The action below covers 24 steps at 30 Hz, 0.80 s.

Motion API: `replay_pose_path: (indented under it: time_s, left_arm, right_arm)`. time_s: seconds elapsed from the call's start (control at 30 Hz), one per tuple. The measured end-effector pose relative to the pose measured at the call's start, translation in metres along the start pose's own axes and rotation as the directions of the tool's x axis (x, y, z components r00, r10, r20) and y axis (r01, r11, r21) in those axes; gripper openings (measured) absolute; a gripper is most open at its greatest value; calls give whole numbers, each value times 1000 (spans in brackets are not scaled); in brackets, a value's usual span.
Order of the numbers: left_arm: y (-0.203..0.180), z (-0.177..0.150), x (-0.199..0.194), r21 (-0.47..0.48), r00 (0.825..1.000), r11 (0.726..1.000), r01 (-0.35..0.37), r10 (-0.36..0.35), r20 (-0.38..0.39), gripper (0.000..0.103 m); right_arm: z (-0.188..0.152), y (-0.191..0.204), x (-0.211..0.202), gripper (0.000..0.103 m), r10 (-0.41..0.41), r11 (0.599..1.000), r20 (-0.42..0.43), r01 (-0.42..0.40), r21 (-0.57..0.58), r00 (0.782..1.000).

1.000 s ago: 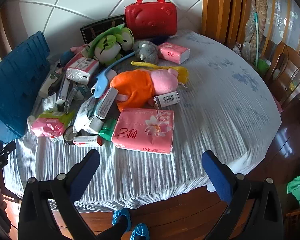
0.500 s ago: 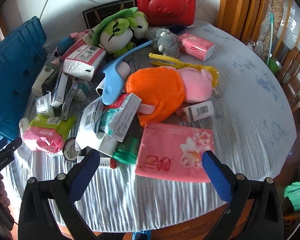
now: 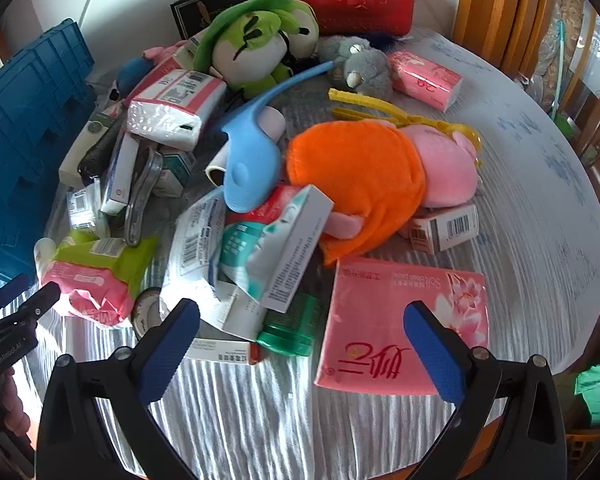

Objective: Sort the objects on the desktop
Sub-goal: 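Close the left gripper on the pink-green wipes pack while the right lowers toward the white bottle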

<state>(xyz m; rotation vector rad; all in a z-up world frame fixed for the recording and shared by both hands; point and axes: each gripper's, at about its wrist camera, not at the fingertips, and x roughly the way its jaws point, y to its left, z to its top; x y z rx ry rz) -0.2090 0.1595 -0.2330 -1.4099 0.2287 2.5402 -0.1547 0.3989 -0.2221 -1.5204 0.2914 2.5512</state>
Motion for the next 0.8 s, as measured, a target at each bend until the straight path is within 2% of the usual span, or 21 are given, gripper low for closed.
replay_pose_path:
  time_s: [0.13,0.23,0.27,0.33,0.37,0.4,0.43,0.47,0.53,0.6,0.7,0.73,0.77,0.8]
  left_arm:
    - [-13,5,10,13,999,1000,-24,25,-25,81]
    - [0,-4,7,-12,999,1000,-22,21,-34,79]
    - [8,-9,6,-21,999,999,-26,25,-39,77]
    - [21,-19,5,-38,998,998,-42,40,-56,69]
    - [28,-25,6,-47,996,997,-58,55,-68,65]
    - [35,-31,8,-60,994,995,-74,69,-82,55]
    - [42,-37,12,-78,992,993,-86,78,-101,48]
    - [46,-41,16,-95,990,991,-96,84,-117,43]
    - [53,-44,26,-136,984,983,-122,102,-144,28]
    - [59,-46,36,-177,978,973,-150,121,-168,27]
    - [68,-38,40,-247,973,947,-206,171,-157,27]
    - [72,-35,41,-271,967,933,-237,201,-156,27]
    - [77,-31,41,-301,960,915,-270,231,-157,27]
    - [81,-29,39,-327,953,897,-298,258,-160,27]
  right_arm:
    - [3,21,-13,103,79,995,50,-75,-64,996]
    - [7,49,-14,103,144,980,49,-135,-149,988]
    - [9,57,-10,103,144,977,38,-135,-167,989]
    - [13,73,-1,103,145,969,15,-139,-204,989]
    - [16,81,5,99,152,964,-1,-149,-222,988]
    - [19,88,10,97,158,958,-14,-157,-241,987]
    - [21,95,14,89,160,952,-22,-161,-259,987]
    - [23,102,19,87,162,946,-33,-165,-280,986]
    - [26,114,33,86,166,926,-70,-180,-332,984]
    - [29,127,46,85,167,903,-107,-195,-383,980]
    - [34,147,67,85,164,863,-162,-221,-455,973]
    - [34,153,72,85,172,846,-184,-241,-476,968]
    - [33,160,74,85,216,820,-225,-302,-487,950]
    - [31,167,77,85,283,782,-293,-396,-481,913]
